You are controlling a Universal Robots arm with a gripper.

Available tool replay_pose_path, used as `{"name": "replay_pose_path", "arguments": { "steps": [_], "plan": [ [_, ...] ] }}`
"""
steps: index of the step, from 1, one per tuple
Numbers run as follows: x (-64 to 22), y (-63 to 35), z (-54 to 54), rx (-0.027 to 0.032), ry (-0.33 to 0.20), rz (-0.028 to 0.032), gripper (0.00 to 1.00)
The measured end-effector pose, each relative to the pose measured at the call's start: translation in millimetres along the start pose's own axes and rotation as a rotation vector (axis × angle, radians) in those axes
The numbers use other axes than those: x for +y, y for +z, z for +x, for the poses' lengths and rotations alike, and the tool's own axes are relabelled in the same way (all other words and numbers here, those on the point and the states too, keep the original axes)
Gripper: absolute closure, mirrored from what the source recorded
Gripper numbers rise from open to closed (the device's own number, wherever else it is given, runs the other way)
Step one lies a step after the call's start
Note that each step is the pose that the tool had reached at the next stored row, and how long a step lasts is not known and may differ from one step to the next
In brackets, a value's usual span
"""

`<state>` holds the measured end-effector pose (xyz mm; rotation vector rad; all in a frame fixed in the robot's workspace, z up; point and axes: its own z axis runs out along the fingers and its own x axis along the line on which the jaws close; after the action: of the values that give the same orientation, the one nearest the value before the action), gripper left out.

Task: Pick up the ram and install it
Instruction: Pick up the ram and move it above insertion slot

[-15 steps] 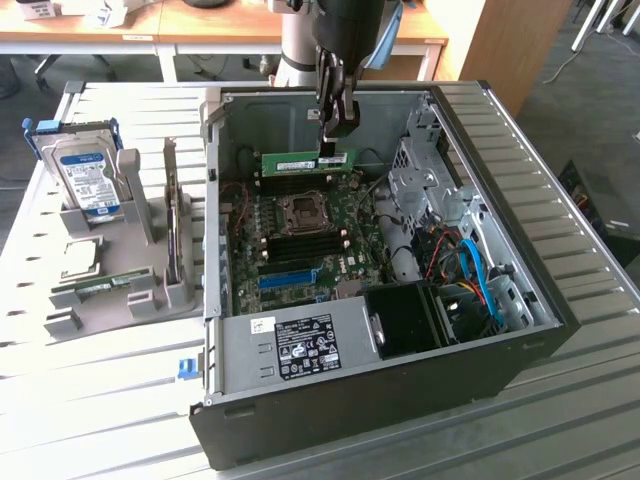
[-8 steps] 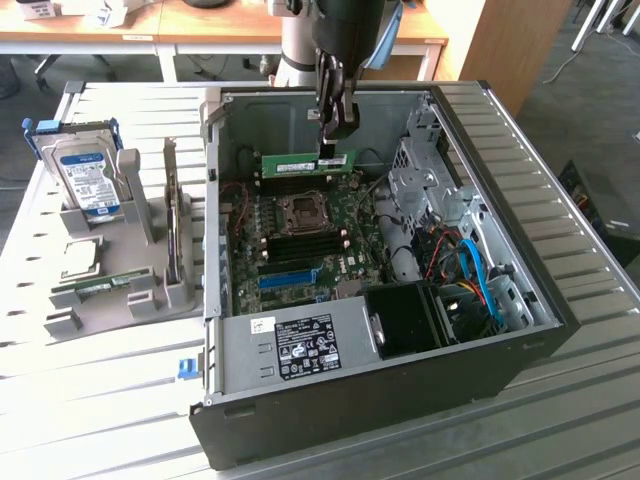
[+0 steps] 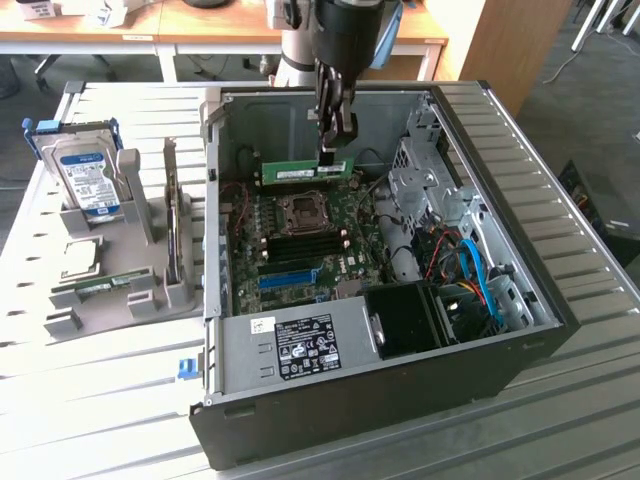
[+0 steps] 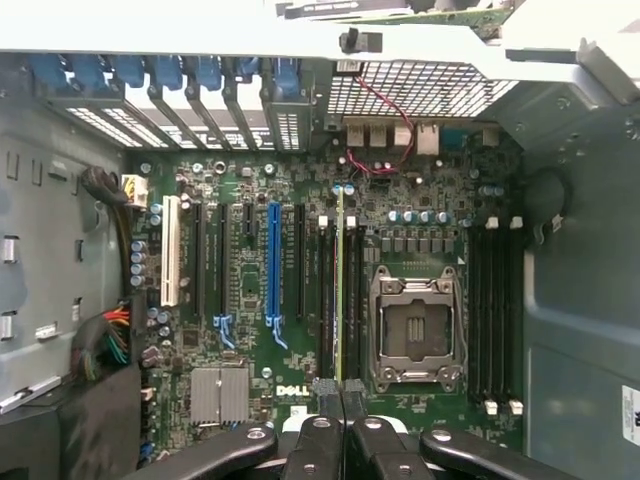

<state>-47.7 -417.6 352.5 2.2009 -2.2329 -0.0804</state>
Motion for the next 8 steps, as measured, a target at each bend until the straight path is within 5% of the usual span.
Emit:
{"name": "replay_pose_path", "arguments": {
  "steps": [8],
  "plan": [
    [-0.6, 14.4, 0.5, 0.0, 0.0, 0.0, 0.89]
  ]
}}
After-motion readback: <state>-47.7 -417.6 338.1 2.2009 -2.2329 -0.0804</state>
